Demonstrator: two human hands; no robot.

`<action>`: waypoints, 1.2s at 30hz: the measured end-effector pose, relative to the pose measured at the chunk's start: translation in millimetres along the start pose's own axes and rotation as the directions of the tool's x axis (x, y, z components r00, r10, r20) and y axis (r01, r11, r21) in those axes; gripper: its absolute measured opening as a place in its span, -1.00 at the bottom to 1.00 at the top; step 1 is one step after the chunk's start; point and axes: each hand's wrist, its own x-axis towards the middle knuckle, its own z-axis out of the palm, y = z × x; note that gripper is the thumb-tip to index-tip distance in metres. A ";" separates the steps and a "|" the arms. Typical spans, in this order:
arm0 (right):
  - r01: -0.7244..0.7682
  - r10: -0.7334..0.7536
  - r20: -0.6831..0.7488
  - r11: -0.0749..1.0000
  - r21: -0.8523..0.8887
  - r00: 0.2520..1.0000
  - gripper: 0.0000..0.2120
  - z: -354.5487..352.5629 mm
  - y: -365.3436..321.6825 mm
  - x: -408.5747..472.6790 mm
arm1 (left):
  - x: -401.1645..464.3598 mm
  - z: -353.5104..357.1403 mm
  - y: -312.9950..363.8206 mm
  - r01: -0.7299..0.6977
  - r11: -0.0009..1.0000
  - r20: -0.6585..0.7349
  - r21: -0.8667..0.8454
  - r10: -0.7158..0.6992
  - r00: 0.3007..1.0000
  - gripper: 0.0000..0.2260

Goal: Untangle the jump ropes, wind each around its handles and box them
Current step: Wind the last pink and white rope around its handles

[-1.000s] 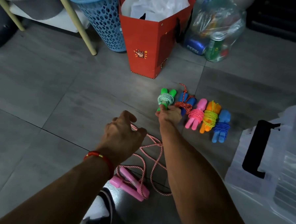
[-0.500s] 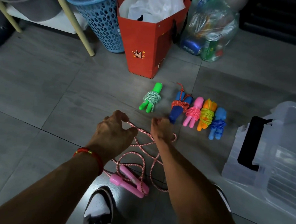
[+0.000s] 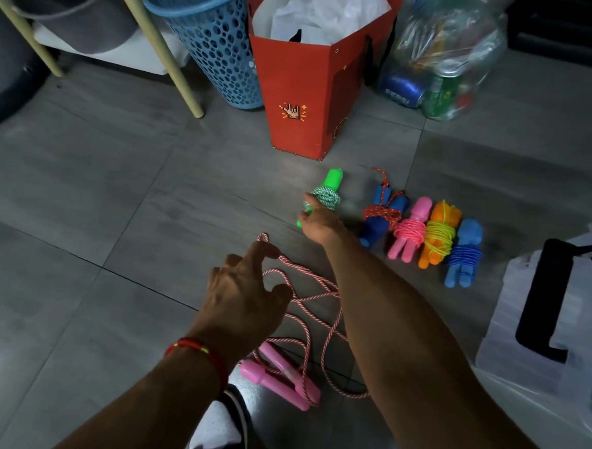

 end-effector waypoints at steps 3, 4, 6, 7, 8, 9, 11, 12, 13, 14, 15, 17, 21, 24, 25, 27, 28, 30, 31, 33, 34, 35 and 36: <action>-0.013 0.016 -0.054 0.998 0.058 0.998 -0.50 10.0 8.9 4.2 | 4.8 -0.5 0.1 -0.036 0.998 -0.004 0.043 0.036 0.999 -0.52; -0.022 0.030 -0.098 0.997 0.079 0.995 -0.52 13.4 13.3 3.5 | 6.4 -0.5 -0.8 -0.044 0.997 -0.003 0.058 0.044 0.999 -0.49; -0.030 0.050 -0.202 0.994 0.102 0.978 -0.54 20.9 22.4 1.0 | 7.2 -0.6 -1.6 -0.054 0.996 -0.002 0.076 0.055 0.999 -0.45; -0.038 0.062 -0.250 0.994 0.100 0.966 -0.53 23.6 26.6 -1.0 | 7.0 -0.5 -0.9 -0.058 0.995 -0.002 0.080 0.058 0.998 -0.44; -0.054 0.079 -0.292 0.994 0.093 0.953 -0.52 25.0 30.3 -4.1 | 7.0 0.1 -0.5 -0.059 0.995 -0.006 0.080 0.060 0.998 -0.43; -0.073 0.100 -0.329 0.993 0.092 0.939 -0.50 25.9 34.8 -5.5 | 7.4 0.8 0.6 -0.060 0.995 -0.010 0.077 0.061 0.998 -0.43; -0.098 0.129 -0.354 0.990 0.103 0.926 -0.47 24.6 39.6 -8.8 | 7.3 1.2 3.6 -0.060 0.996 -0.014 0.063 0.061 0.998 -0.43; -0.104 0.132 -0.345 0.990 0.097 0.929 -0.45 22.9 39.8 -10.3 | 6.8 1.2 4.7 -0.063 0.996 -0.010 0.059 0.063 0.998 -0.43; -0.113 0.135 -0.332 0.990 0.087 0.934 -0.43 21.4 37.8 -12.0 | 5.6 0.6 6.4 -0.067 0.996 -0.006 0.061 0.068 0.998 -0.43; -0.120 0.139 -0.321 0.990 0.078 0.937 -0.40 20.1 34.0 -14.3 | 4.3 -0.4 7.5 -0.075 0.995 -0.002 0.068 0.076 0.997 -0.42; -0.129 0.141 -0.315 0.990 0.059 0.938 -0.37 19.4 28.6 -18.6 | 2.5 -2.2 8.7 -0.086 0.993 0.001 0.079 0.086 0.996 -0.42; -0.131 0.122 -0.335 0.991 -0.006 0.934 -0.36 23.7 19.8 -32.3 | -1.7 -7.9 10.0 -0.092 0.990 0.002 0.105 0.093 0.996 -0.43; -0.076 0.031 -0.448 0.994 -0.083 0.894 -0.58 35.1 27.8 -79.2 | -9.5 -18.2 -0.3 -0.090 0.981 0.042 0.171 0.084 0.996 -0.52; 0.001 -0.059 -0.290 0.981 -0.196 0.955 -0.79 49.8 52.3 -122.3 | -17.2 -19.4 -11.0 -0.071 0.966 0.209 0.249 0.018 0.978 -0.65; 0.045 -0.086 -0.226 0.983 -0.180 0.970 -0.84 58.0 60.9 -139.9 | -20.6 -20.0 -12.8 -0.067 0.957 0.281 0.282 -0.015 0.959 -0.68; 0.153 -0.171 -0.108 0.976 -0.157 0.979 -0.91 81.2 81.0 -173.0 | -27.0 -23.0 -12.7 -0.048 0.941 0.379 0.336 -0.089 0.921 -0.69; 0.200 -0.216 -0.069 0.962 -0.184 0.974 -0.93 95.3 90.5 -189.0 | -30.4 -24.7 -12.6 -0.035 0.935 0.394 0.352 -0.114 0.912 -0.69; 0.282 -0.313 -0.059 0.911 -0.301 0.948 -0.85 125.7 106.4 -212.3 | -36.1 -26.7 -15.3 -0.029 0.929 0.391 0.368 -0.126 0.911 -0.69; 0.318 -0.351 -0.029 0.877 -0.361 0.936 -0.78 139.8 110.1 -221.5 | -38.9 -26.8 -17.7 -0.032 0.931 0.386 0.364 -0.119 0.915 -0.70; 0.312 -0.339 0.034 0.819 -0.482 0.940 -0.60 160.2 106.2 -233.5 | -43.8 -25.5 -23.1 -0.040 0.938 0.384 0.344 -0.102 0.918 -0.73; 0.266 -0.295 0.029 0.811 -0.522 0.955 -0.53 167.4 102.8 -235.0 | -45.9 -24.5 -25.8 -0.043 0.941 0.388 0.335 -0.097 0.916 -0.74; 0.210 -0.250 -0.003 0.820 -0.533 0.968 -0.49 171.2 99.7 -235.2 | -48.0 -23.9 -28.7 -0.045 0.942 0.393 0.332 -0.095 0.915 -0.75; 0.156 -0.202 -0.031 0.837 -0.524 0.979 -0.49 171.3 97.4 -234.0 | -49.2 -23.4 -30.5 -0.048 0.941 0.400 0.336 -0.096 0.912 -0.76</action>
